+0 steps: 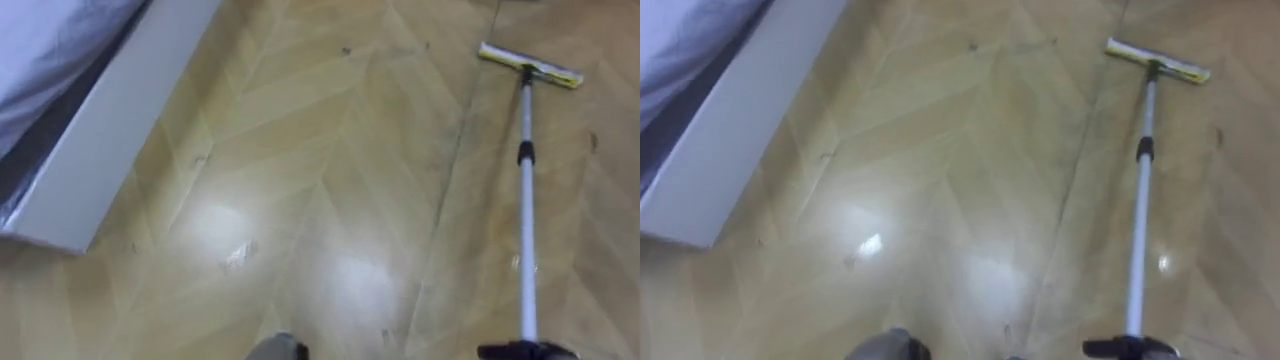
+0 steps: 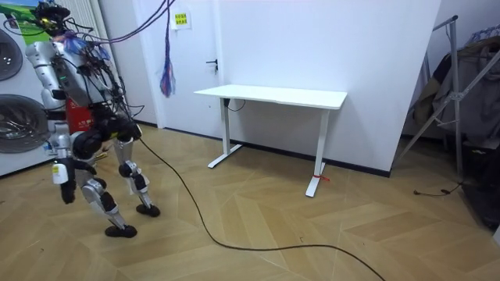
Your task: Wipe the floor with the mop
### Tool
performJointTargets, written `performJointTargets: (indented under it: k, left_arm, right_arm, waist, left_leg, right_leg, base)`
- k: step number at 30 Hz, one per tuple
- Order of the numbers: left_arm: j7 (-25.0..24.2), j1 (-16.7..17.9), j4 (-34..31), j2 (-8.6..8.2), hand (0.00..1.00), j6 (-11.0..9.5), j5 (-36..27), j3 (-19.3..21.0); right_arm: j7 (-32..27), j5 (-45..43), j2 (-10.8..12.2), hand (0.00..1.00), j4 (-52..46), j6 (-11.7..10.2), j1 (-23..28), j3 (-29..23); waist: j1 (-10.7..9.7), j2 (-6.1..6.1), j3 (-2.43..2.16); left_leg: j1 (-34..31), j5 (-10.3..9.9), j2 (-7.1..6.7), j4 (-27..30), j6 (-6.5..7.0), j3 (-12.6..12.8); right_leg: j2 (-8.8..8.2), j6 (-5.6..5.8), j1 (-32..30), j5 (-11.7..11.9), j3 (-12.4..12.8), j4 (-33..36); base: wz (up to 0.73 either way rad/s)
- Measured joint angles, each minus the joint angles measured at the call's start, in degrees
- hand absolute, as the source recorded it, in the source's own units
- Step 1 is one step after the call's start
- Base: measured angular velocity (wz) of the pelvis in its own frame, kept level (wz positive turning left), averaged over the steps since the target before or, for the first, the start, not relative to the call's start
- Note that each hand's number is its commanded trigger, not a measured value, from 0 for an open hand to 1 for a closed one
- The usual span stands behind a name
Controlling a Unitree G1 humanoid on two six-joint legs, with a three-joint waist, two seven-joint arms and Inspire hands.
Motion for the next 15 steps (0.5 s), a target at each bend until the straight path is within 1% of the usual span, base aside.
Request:
performJointTargets:
  k: [1, 2, 3, 4, 5, 6, 7, 9, 10, 11, 12, 13, 14, 15]
  left_arm:
    - [0.0, 0.42, -0.05, 0.01, 0.0, -0.28, 0.09, 0.84]
    - [0.02, 0.98, -0.03, 0.03, 0.0, -0.58, 0.19, 1.95]
    - [0.04, 1.24, -0.05, 0.11, 0.0, -0.68, 0.27, 2.59]
    - [0.32, 1.99, -0.19, 0.18, 0.0, -0.81, 0.6, 3.52]
    - [0.57, 3.52, -0.73, 0.18, 0.0, -0.87, 0.64, 3.99]
    - [0.57, 4.11, -0.93, 0.13, 0.0, -0.86, 0.65, 4.28]
    - [0.56, 5.07, -1.39, -0.21, 0.0, -0.76, 1.46, 5.77]
    - [0.58, 5.79, -1.88, -0.6, 0.0, -0.42, 3.36, 7.17]
    - [0.57, 6.03, -2.26, -0.81, 0.0, 0.17, 4.56, 8.13]
    - [0.57, 6.06, -2.32, -0.88, 0.0, 0.58, 5.13, 8.49]
    - [0.56, 6.06, -2.31, -0.9, 0.0, 0.75, 5.15, 8.52]
    - [0.55, 6.05, -2.49, -0.97, 0.0, 1.23, 5.14, 8.52]
    - [0.55, 6.21, -3.01, -1.0, 0.0, 1.73, 5.24, 8.53]
    - [0.56, 6.31, -3.21, -1.0, 0.0, 1.86, 5.36, 8.51]
  right_arm:
    - [0.79, -0.08, 0.16, 1.0, 0.15, -0.11, 2.06, -0.01]
    - [1.16, -0.03, 0.32, 1.0, 0.18, -0.59, 4.23, 0.03]
    - [1.28, -0.07, 0.48, 1.0, 0.15, -0.89, 5.32, 0.07]
    - [1.61, -0.2, 0.83, 1.0, 0.04, -1.19, 7.63, 0.17]
    - [1.65, -0.64, 1.47, 1.0, -0.09, -1.19, 9.76, 0.17]
    - [1.64, -0.64, 1.84, 1.0, -0.21, -1.19, 10.88, 0.18]
    - [1.51, -0.74, 2.7, 1.0, -0.44, -1.21, 12.95, 0.15]
    - [1.12, -0.95, 4.04, 1.0, -0.71, -1.22, 15.14, -0.02]
    - [1.1, -1.39, 4.82, 1.0, -0.69, -1.11, 15.93, -0.12]
    - [1.1, -2.36, 5.36, 1.0, -0.73, -1.12, 16.72, -0.23]
    - [1.09, -3.0, 5.55, 1.0, -0.75, -1.12, 16.98, -0.26]
    - [0.86, -3.11, 5.75, 1.0, -1.1, -1.12, 17.45, -0.1]
    - [0.43, -3.24, 6.1, 1.0, -1.66, -1.05, 17.85, -0.02]
    - [0.24, -3.42, 6.34, 1.0, -2.17, -0.8, 18.16, 0.09]
  waist:
    - [0.02, 0.06, -0.11]
    - [0.03, 0.22, -0.4]
    - [-0.01, 0.13, -0.5]
    - [-0.4, -0.16, -0.68]
    - [-0.65, -0.51, -1.16]
    - [-1.02, -0.58, -1.27]
    - [-1.59, -0.82, -1.36]
    - [-2.36, -1.06, -1.4]
    - [-3.24, -1.36, -1.36]
    - [-3.7, -1.66, -1.43]
    - [-3.72, -1.77, -1.42]
    - [-3.92, -1.97, -1.37]
    - [-4.53, -2.24, -1.27]
    - [-4.69, -2.34, -1.32]
  left_leg:
    - [4.29, 1.18, -0.07, -3.94, 0.04, 0.91]
    - [7.94, 2.31, -0.38, -7.71, -0.12, 1.12]
    - [9.74, 2.96, -0.94, -9.81, -0.16, 1.11]
    - [13.18, 4.3, -1.34, -13.61, -0.32, 0.97]
    - [16.18, 5.27, -1.56, -16.84, -0.41, 1.02]
    - [17.64, 5.65, -1.69, -18.06, -0.49, 1.0]
    - [20.25, 6.21, -1.95, -20.37, -0.58, 0.97]
    - [22.77, 6.43, -1.89, -22.43, -0.83, 1.02]
    - [23.86, 6.68, -1.88, -23.21, -0.99, 1.02]
    - [25.03, 6.84, -1.83, -24.05, -1.07, 1.09]
    - [25.63, 6.88, -1.8, -24.5, -1.12, 1.05]
    - [26.46, 6.89, -1.76, -24.87, -1.13, 0.71]
    - [27.25, 6.9, -1.81, -25.1, -1.13, -0.28]
    - [27.73, 6.9, -1.85, -25.44, -1.13, -0.71]
  right_leg:
    - [-0.05, 0.28, 3.9, 1.4, -0.57, -4.01]
    - [0.17, 0.49, 7.29, 2.9, -0.93, -7.88]
    - [0.16, 0.52, 8.89, 3.51, -1.13, -9.78]
    - [0.14, 0.78, 12.13, 4.76, -1.7, -13.23]
    - [0.4, 0.85, 15.09, 5.81, -1.84, -16.17]
    - [0.47, 0.95, 16.32, 6.13, -1.91, -17.37]
    - [0.5, 1.08, 18.83, 6.51, -2.31, -19.31]
    - [0.85, 1.05, 21.36, 6.96, -2.74, -21.51]
    - [1.0, 1.06, 22.73, 7.26, -3.07, -22.76]
    - [1.25, 1.07, 23.69, 7.57, -2.75, -23.78]
    - [1.4, 1.05, 24.25, 7.75, -2.52, -24.31]
    - [1.68, 1.02, 25.13, 8.04, -2.15, -25.22]
    - [1.8, 1.0, 26.03, 8.24, -2.05, -25.63]
    - [1.86, 1.01, 26.4, 8.24, -1.96, -25.75]
  base:
    - [-0.26]
    - [-0.3]
    - [-0.24]
    - [-0.16]
    - [-0.14]
    - [-0.12]
    - [-0.08]
    - [-0.03]
    - [0.0]
    - [-0.06]
    - [-0.21]
    - [-0.21]
    - [-0.17]
    - [-0.1]
